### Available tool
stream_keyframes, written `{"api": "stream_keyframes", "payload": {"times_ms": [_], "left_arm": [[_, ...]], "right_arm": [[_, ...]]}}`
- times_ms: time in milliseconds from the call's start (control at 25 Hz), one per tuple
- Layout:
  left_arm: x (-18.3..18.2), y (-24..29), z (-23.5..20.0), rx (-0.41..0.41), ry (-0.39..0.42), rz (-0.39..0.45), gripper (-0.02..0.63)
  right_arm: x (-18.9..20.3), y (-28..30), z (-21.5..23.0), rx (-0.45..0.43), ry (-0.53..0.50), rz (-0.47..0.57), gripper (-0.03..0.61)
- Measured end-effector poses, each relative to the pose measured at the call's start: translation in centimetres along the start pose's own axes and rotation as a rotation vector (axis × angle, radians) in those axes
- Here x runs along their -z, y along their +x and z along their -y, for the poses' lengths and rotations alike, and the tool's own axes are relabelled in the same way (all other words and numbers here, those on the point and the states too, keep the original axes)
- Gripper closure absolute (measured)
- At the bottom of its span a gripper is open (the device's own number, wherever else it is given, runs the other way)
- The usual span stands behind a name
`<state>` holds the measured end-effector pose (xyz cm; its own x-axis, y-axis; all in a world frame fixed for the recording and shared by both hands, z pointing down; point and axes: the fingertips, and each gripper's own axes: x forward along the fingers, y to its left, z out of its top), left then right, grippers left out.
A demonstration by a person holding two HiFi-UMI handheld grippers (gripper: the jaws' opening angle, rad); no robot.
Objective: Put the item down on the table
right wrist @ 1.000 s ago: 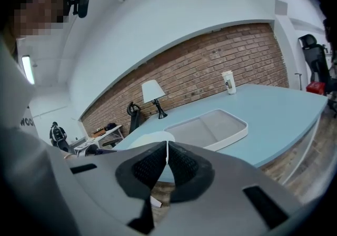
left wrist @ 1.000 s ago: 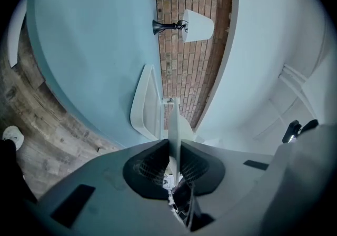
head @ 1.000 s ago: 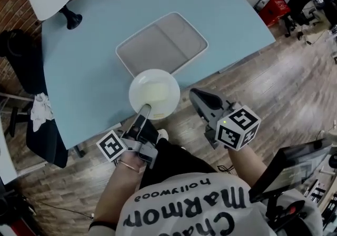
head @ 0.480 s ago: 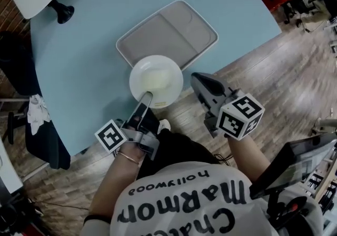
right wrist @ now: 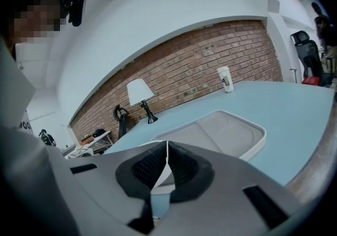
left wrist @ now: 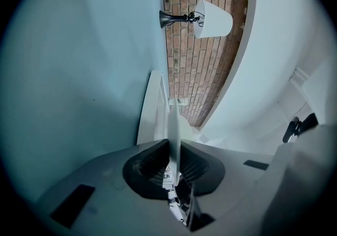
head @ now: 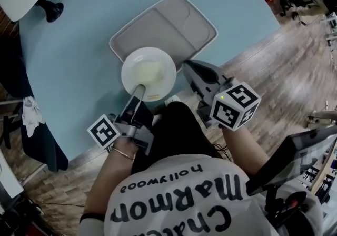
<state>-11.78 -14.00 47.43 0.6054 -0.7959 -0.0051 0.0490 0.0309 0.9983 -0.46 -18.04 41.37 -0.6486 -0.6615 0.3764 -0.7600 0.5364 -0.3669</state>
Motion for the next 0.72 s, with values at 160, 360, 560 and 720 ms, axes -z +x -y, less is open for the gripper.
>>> {"api": "stream_keyframes", "payload": {"times_ms": [160,360,560,720], "left_arm": [[0.2,1.0,0.2,-0.001,-0.002,0.000,0.588],[0.6,2.1,0.0,-0.014,-0.009,0.012,0.588],[0.3,4.1,0.3,-0.021,-0.015,0.047,0.588],[0.6,6.5,1.0,-0.016,-0.013,0.072,0.588]], "right_arm": [[-0.9,0.8,0.9,-0.006,0.002,0.000,0.568],[-1.3,1.3,1.8,-0.029,-0.003,-0.010,0.568],[-2.7,1.5,3.9,-0.044,-0.010,-0.020,0.568],[-4.2,1.6,5.9,-0.070,-0.017,-0.029,0.568]]}}
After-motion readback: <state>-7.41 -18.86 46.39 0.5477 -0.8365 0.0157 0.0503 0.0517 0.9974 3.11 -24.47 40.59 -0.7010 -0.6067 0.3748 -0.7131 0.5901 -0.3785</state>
